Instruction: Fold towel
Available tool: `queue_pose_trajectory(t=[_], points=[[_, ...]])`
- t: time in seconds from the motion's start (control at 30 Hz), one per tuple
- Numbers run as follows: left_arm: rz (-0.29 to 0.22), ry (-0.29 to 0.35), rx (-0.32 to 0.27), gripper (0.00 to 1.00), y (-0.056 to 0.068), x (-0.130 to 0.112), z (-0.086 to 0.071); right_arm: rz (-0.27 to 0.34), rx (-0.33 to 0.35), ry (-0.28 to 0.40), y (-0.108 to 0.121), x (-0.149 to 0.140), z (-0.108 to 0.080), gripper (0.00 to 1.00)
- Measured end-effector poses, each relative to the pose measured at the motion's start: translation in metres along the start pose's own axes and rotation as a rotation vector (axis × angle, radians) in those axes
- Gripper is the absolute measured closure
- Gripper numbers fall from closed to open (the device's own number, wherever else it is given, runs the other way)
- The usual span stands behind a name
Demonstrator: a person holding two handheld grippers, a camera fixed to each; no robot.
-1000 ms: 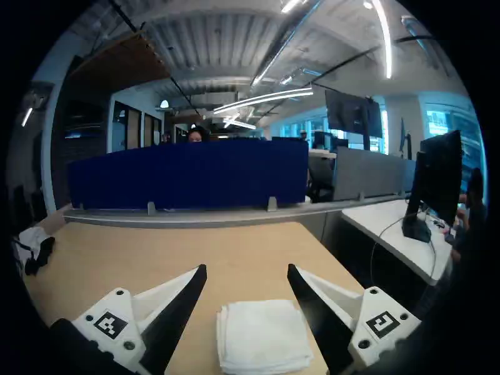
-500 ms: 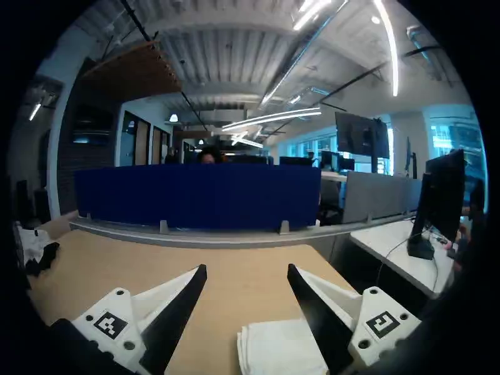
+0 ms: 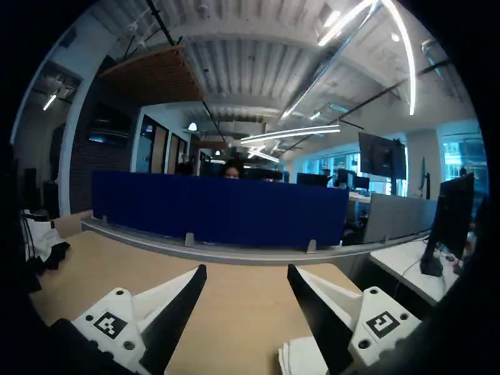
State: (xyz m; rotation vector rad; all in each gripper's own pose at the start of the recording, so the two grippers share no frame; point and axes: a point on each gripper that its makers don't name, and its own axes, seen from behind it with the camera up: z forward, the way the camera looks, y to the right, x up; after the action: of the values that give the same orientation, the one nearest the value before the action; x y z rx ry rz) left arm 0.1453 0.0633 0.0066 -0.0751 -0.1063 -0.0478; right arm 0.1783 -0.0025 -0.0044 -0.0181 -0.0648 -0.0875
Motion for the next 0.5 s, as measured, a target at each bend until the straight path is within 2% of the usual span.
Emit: queue_pose_trajectory(t=[0.27,0.5], points=[[0.006,0.029,0.015,0.08,-0.011,0.003,0.000,-0.023,0.021,-0.007,-0.020,0.004,0.000,0.00],[0.015,0.047,0.027,0.09,-0.018,0.001,0.003,-0.016,0.032,-0.009,-0.032,0.005,-0.003,0.00]])
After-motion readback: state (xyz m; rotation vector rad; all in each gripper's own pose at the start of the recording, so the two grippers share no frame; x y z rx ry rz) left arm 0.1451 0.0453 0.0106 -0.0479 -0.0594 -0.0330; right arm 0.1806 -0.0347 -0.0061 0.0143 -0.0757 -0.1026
